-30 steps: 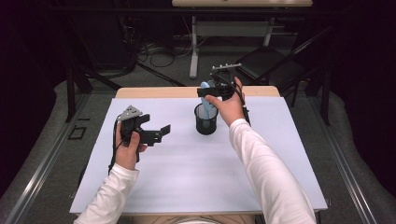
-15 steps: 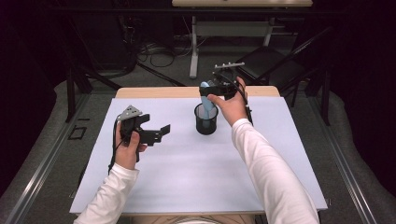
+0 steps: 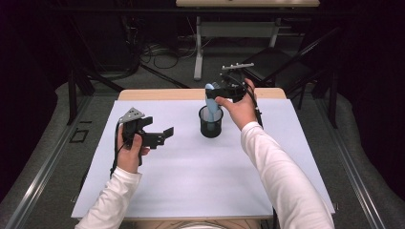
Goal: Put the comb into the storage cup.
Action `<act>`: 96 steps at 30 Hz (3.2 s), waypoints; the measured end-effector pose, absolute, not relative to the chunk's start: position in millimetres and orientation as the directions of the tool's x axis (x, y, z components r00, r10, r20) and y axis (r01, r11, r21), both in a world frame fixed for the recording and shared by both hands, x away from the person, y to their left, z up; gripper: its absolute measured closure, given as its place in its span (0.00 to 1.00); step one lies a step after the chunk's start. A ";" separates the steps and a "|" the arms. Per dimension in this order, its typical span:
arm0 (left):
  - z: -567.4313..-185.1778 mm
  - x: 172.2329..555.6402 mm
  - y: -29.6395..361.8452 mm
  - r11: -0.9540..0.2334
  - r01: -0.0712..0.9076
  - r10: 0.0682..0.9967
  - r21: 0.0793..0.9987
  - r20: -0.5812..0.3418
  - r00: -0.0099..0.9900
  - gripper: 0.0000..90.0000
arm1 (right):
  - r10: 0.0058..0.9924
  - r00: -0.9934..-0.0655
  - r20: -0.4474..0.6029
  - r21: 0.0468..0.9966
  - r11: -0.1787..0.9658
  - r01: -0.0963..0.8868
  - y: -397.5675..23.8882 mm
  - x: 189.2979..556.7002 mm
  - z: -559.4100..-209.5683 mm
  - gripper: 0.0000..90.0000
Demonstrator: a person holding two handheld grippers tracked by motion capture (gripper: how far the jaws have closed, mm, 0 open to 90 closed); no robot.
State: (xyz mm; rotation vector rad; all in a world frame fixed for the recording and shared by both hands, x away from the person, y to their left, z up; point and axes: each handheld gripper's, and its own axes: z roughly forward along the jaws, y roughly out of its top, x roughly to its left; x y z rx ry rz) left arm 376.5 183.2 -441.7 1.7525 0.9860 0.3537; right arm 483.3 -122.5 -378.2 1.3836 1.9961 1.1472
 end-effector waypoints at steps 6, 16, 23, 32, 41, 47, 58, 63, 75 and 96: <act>-439.7 375.8 185.8 -0.113 0.445 0.759 0.888 -0.212 0.616 0.01 | 0.908 -0.409 0.088 0.836 0.156 0.526 -127.5 475.7 -371.9 0.01; -435.9 375.1 190.1 -0.101 0.445 0.758 0.890 -0.221 0.614 0.01 | 0.887 -0.460 0.040 0.840 0.220 0.497 -138.4 452.2 -368.7 0.02; -435.2 374.8 191.2 -0.088 0.450 0.760 0.889 -0.231 0.607 0.01 | 0.868 -0.497 0.016 0.840 0.258 0.477 -145.2 433.7 -370.0 0.03; -434.1 374.3 193.9 -0.086 0.451 0.763 0.888 -0.233 0.603 0.01 | 0.844 -0.536 0.012 0.842 0.280 0.460 -154.0 410.4 -372.1 0.04; -433.2 374.0 195.8 -0.084 0.450 0.765 0.889 -0.232 0.601 0.01 | 0.805 -0.592 0.026 0.842 0.302 0.447 -161.0 383.4 -384.1 0.04; -432.4 373.6 196.5 -0.076 0.450 0.767 0.890 -0.236 0.597 0.01 | 0.800 -0.600 0.023 0.849 0.301 0.434 -168.1 370.4 -398.4 0.04; -432.3 373.9 198.9 -0.075 0.449 0.770 0.890 -0.235 0.594 0.01 | 0.802 -0.593 0.071 0.860 0.252 0.444 -184.5 348.9 -420.4 0.05; -431.8 373.8 199.4 -0.072 0.450 0.771 0.890 -0.236 0.591 0.01 | 0.813 -0.579 0.054 0.866 0.251 0.432 -188.8 341.1 -431.9 0.05; -432.4 374.6 201.8 -0.070 0.455 0.776 0.888 -0.238 0.584 0.01 | 0.838 -0.539 0.083 0.872 0.201 0.446 -195.5 324.9 -463.9 0.05; -432.6 376.0 206.8 -0.055 0.451 0.781 0.891 -0.243 0.575 0.01 | 0.901 -0.431 0.057 0.874 0.163 0.457 -215.5 325.1 -498.0 0.06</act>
